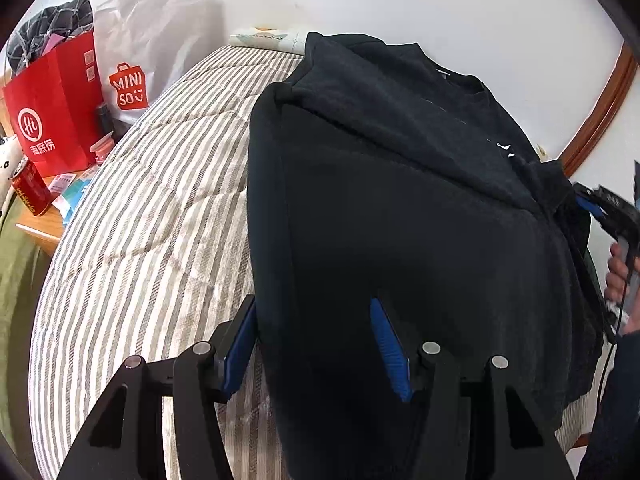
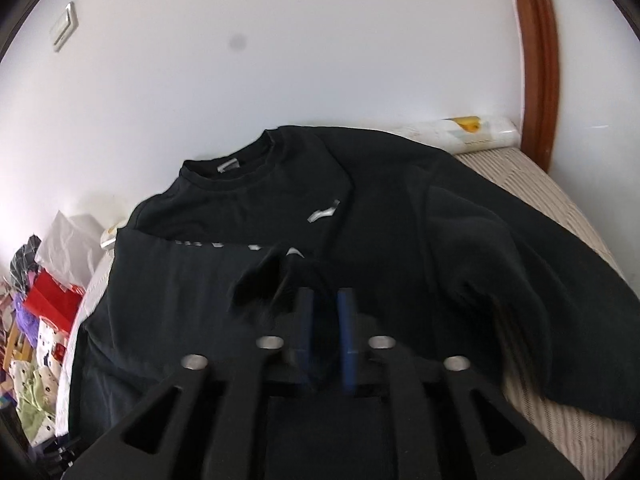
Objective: Fold small clothes
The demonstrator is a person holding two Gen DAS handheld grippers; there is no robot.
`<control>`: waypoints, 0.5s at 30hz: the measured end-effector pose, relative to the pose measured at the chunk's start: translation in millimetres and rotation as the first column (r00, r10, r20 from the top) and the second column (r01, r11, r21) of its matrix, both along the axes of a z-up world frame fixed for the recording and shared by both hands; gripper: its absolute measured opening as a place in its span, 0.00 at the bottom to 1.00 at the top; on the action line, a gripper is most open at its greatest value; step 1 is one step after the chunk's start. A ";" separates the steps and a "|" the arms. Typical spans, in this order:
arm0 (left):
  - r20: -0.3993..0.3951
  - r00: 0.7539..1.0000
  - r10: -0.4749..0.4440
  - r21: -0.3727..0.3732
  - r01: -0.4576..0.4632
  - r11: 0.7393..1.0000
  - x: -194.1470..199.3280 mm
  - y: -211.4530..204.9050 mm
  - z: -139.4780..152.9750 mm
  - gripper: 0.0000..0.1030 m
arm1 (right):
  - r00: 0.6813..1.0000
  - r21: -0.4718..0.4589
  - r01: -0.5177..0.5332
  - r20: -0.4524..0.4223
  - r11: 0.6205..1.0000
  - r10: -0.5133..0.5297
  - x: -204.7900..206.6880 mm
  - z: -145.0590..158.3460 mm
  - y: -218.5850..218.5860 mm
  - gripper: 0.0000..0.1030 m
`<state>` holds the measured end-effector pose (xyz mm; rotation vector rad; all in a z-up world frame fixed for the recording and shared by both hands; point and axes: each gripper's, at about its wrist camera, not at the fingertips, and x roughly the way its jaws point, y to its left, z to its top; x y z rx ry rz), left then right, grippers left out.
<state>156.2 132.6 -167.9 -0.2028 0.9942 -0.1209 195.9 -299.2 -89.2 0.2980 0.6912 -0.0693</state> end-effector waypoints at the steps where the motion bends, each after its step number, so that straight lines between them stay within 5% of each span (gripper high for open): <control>1: -0.001 1.000 -0.002 0.002 0.002 1.000 -2.7 0.2 -0.1 0.53 | 1.000 -0.025 0.010 -0.004 1.000 -0.010 -7.9 -1.1 -1.7 0.45; 15: 0.027 0.997 -0.066 0.102 0.063 0.993 -48.0 -13.1 1.1 0.53 | 0.979 -0.190 -0.035 -0.206 0.981 -0.005 -138.4 -65.3 -12.8 0.58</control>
